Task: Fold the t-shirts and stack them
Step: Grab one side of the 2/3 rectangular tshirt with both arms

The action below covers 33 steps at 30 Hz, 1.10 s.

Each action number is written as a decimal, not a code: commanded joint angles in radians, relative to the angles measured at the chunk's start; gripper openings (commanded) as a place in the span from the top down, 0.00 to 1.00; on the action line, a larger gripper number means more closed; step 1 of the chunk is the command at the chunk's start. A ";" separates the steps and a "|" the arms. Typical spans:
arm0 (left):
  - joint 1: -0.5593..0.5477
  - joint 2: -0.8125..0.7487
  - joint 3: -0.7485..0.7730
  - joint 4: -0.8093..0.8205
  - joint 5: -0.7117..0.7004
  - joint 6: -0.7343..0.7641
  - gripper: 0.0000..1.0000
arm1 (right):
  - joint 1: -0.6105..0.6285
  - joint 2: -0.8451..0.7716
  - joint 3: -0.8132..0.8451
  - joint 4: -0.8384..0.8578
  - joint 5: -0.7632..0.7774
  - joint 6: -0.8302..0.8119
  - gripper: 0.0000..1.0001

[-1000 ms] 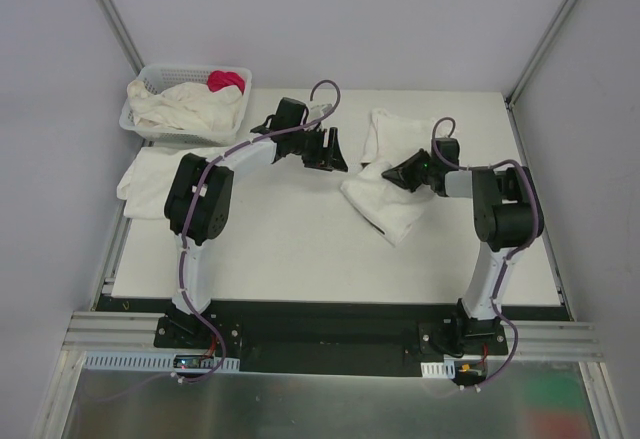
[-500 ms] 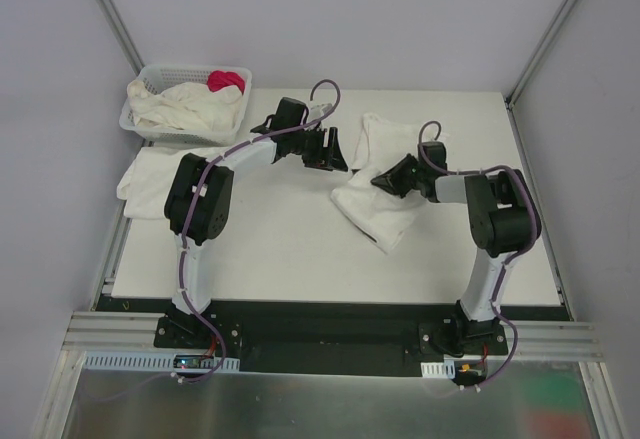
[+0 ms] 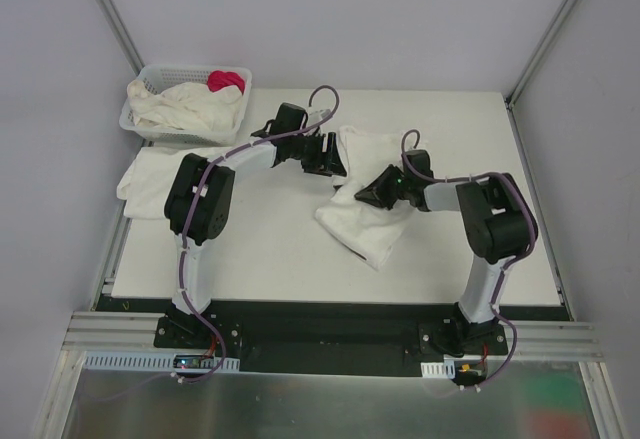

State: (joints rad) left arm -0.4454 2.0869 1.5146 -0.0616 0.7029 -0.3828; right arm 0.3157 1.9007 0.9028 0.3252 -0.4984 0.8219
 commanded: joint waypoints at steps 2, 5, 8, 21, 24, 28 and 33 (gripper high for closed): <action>-0.004 -0.034 0.025 0.046 0.023 -0.010 0.41 | -0.024 -0.081 0.030 -0.110 -0.040 -0.069 0.83; -0.004 -0.025 0.044 0.057 0.023 -0.016 0.41 | -0.032 -0.146 0.071 -0.192 -0.051 -0.102 0.79; -0.004 -0.028 0.042 0.059 0.026 -0.025 0.41 | -0.052 -0.221 0.100 -0.241 -0.010 -0.142 0.77; -0.004 -0.117 -0.034 0.120 0.029 -0.016 0.41 | -0.090 0.213 0.582 -0.371 0.072 -0.254 0.78; -0.003 -0.134 -0.030 0.120 0.026 -0.002 0.41 | -0.092 0.259 0.614 -0.373 0.058 -0.233 0.78; 0.001 -0.137 -0.007 0.120 0.027 0.001 0.41 | -0.087 0.276 0.608 -0.376 0.075 -0.227 0.78; 0.005 -0.125 0.028 0.120 0.041 -0.010 0.41 | -0.089 0.314 0.637 -0.390 0.090 -0.213 0.78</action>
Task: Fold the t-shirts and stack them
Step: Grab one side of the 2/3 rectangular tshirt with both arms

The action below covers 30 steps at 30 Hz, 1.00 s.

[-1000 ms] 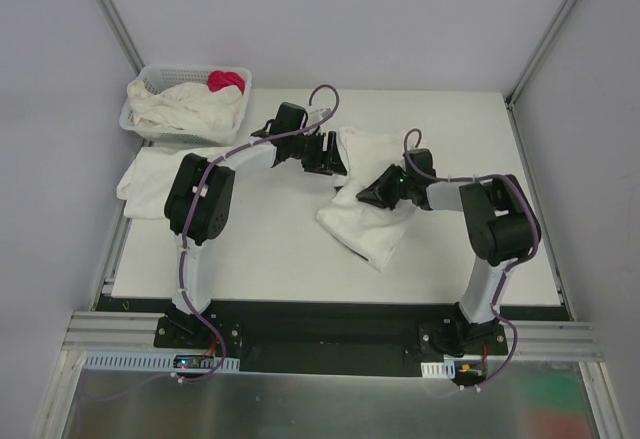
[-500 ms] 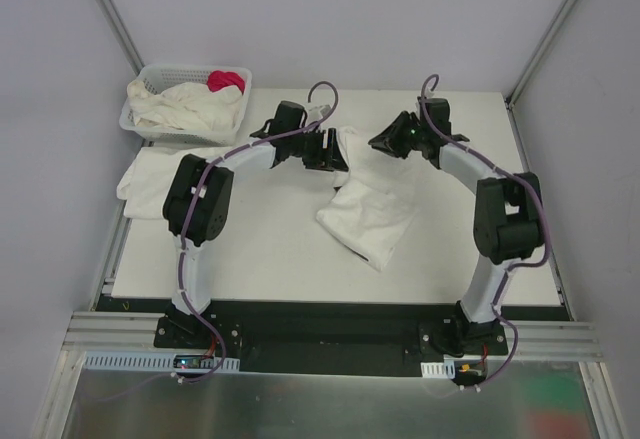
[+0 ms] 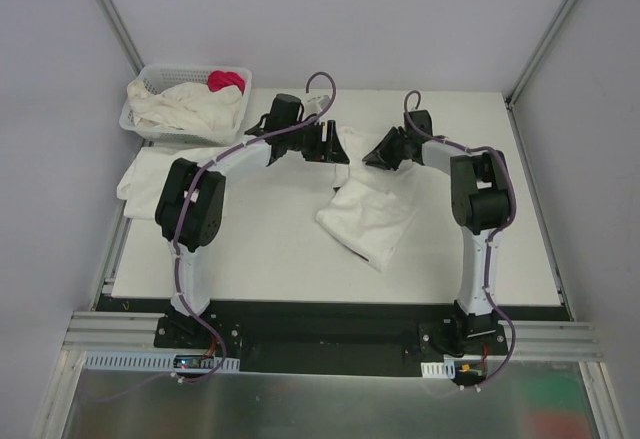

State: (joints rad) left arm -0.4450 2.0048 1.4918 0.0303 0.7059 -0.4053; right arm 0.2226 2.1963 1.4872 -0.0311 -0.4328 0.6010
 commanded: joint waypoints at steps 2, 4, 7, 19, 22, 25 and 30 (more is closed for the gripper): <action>0.006 -0.038 0.058 0.028 0.041 0.011 0.41 | 0.001 0.048 0.120 -0.053 0.017 0.009 0.78; 0.011 -0.034 0.068 0.028 0.047 0.005 0.41 | 0.001 0.109 0.186 -0.099 0.006 0.006 0.78; 0.015 -0.023 0.084 0.028 0.053 -0.001 0.40 | -0.003 0.193 0.315 -0.167 -0.006 0.003 0.78; 0.038 -0.031 0.051 0.031 0.052 -0.004 0.40 | -0.038 0.443 0.764 -0.300 -0.007 0.000 0.75; 0.039 -0.040 0.025 0.042 0.044 -0.010 0.41 | -0.055 0.508 0.849 -0.300 -0.027 0.011 0.73; 0.039 -0.073 -0.027 0.046 0.021 -0.007 0.41 | -0.078 0.517 0.871 -0.276 -0.089 0.029 0.67; 0.040 -0.124 -0.137 0.066 -0.032 0.031 0.39 | -0.091 0.294 0.627 -0.193 -0.115 -0.039 0.57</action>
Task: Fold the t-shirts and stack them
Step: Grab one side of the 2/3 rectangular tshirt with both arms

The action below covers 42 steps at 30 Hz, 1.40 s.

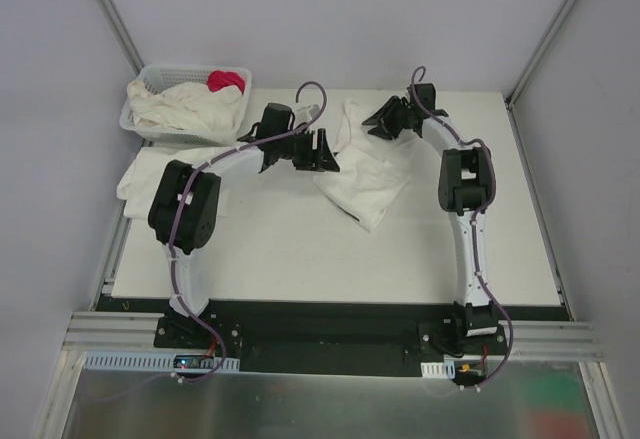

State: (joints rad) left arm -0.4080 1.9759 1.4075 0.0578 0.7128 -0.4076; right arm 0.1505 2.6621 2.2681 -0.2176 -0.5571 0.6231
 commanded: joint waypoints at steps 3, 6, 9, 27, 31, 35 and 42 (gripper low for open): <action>0.006 -0.107 -0.088 0.039 -0.068 0.059 0.38 | -0.025 -0.298 -0.238 -0.011 -0.010 -0.114 0.53; 0.011 -0.112 -0.100 0.039 -0.067 0.070 0.38 | -0.037 -0.404 -0.312 -0.016 -0.052 -0.149 0.46; 0.017 -0.118 -0.110 0.039 -0.076 0.088 0.38 | -0.045 -0.517 -0.393 -0.020 -0.066 -0.193 0.41; 0.126 0.086 0.129 -0.134 0.039 0.274 0.28 | 0.046 -1.033 -1.261 0.213 0.056 -0.207 0.41; 0.136 0.106 0.157 -0.181 0.065 0.325 0.30 | 0.052 -1.103 -1.329 0.235 0.072 -0.201 0.41; 0.136 0.106 0.139 -0.184 0.097 0.314 0.32 | 0.054 -1.186 -1.364 0.185 0.085 -0.215 0.41; 0.130 0.107 0.085 -0.182 0.134 0.319 0.33 | 0.093 -1.272 -1.475 0.167 0.108 -0.210 0.40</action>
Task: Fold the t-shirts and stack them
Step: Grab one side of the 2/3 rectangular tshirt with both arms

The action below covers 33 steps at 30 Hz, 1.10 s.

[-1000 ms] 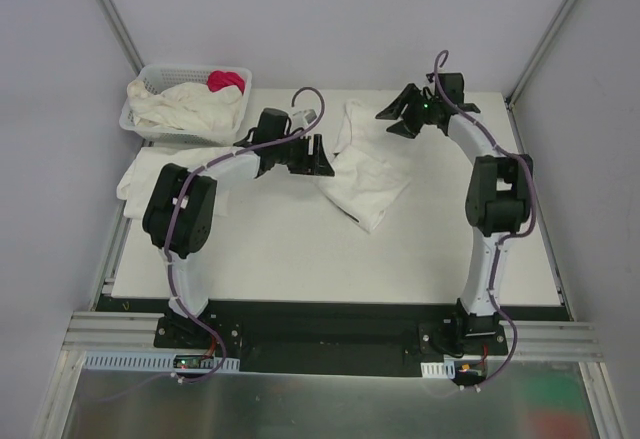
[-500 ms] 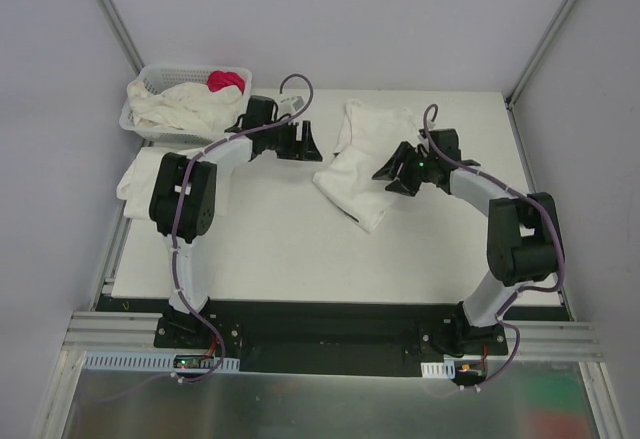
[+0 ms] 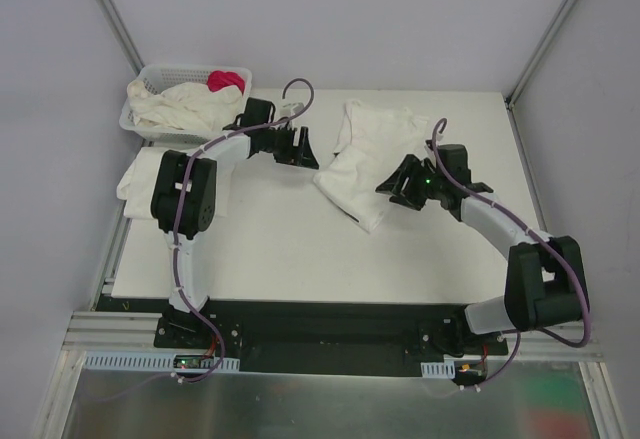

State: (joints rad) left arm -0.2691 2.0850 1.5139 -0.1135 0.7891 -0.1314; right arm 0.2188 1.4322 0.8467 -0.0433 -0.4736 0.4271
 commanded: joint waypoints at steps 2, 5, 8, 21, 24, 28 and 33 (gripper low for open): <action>-0.012 0.009 -0.023 -0.011 0.078 0.049 0.33 | 0.037 -0.046 -0.080 -0.004 0.024 -0.013 0.40; -0.013 0.023 -0.024 -0.011 0.107 0.065 0.33 | 0.059 -0.047 -0.100 -0.007 0.042 -0.016 0.40; -0.015 0.035 -0.026 -0.011 0.130 0.079 0.33 | 0.071 -0.061 -0.121 -0.013 0.068 -0.024 0.39; -0.059 0.101 0.005 -0.011 0.141 0.075 0.33 | 0.080 -0.053 -0.138 0.000 0.066 -0.033 0.39; -0.068 0.116 0.006 -0.011 0.139 0.069 0.33 | 0.080 -0.033 -0.139 0.006 0.064 -0.033 0.39; -0.074 0.125 0.003 -0.011 0.137 0.061 0.34 | 0.080 -0.010 -0.147 0.029 0.056 -0.024 0.40; -0.081 0.127 -0.004 -0.011 0.136 0.056 0.34 | 0.082 -0.009 -0.150 0.037 0.058 -0.014 0.45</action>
State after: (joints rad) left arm -0.3347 2.1902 1.5005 -0.1135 0.9131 -0.0891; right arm 0.2924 1.4254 0.7036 -0.0429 -0.4229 0.4141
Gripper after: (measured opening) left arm 0.658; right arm 0.574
